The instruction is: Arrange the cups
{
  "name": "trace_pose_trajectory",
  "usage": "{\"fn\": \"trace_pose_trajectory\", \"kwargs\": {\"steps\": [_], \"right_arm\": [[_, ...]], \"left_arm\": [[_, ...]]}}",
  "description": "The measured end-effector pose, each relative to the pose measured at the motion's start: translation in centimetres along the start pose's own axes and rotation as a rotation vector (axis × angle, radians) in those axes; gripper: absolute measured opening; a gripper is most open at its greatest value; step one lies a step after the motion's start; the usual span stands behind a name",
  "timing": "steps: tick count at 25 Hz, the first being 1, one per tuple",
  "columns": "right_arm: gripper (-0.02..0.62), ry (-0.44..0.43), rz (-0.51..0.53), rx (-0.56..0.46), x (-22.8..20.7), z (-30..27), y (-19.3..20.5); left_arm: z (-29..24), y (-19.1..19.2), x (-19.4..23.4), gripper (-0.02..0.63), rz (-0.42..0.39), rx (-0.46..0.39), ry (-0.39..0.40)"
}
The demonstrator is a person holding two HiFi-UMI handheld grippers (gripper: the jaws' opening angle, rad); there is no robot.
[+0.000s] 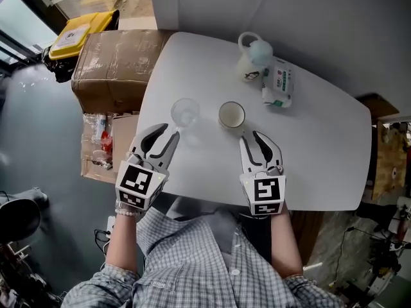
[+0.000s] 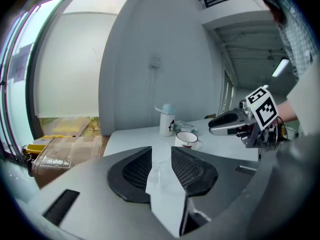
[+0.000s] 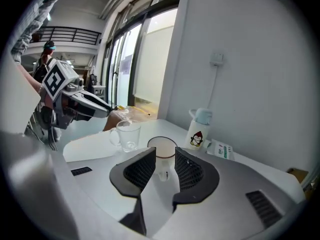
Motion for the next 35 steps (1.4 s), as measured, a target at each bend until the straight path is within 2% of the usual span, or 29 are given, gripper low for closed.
{"fn": "trace_pose_trajectory", "kwargs": {"steps": [4,13,19,26,35], "right_arm": [[0.098,-0.042,0.012,0.046,-0.2,-1.3,2.0],[0.100,-0.111,0.061,0.134,-0.2,-3.9,4.9],[0.100,-0.086,0.079,0.132,0.2,-4.5,5.0],[0.087,-0.062,0.047,0.145,1.2,-4.4,4.9],[0.075,0.016,-0.072,0.179,2.1,-4.5,4.5]], "left_arm": [[-0.9,1.9,0.1,0.112,-0.039,0.077,0.009],[-2.0,4.2,0.4,0.114,-0.031,0.152,-0.014],[-2.8,4.5,0.6,0.114,-0.015,0.162,-0.029],[-3.0,4.7,0.6,0.112,0.014,0.151,-0.050],[-3.1,4.8,0.3,0.076,0.031,0.155,-0.090]]}}
Point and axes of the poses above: the fingertips, and each gripper's own axes: z backward along the fingers, x to its left, y out of its underside, the point moved 8 cm from there along z, backward along the fingers, and after that the axes turned 14 degrees about -x, right-handed, at the moved point
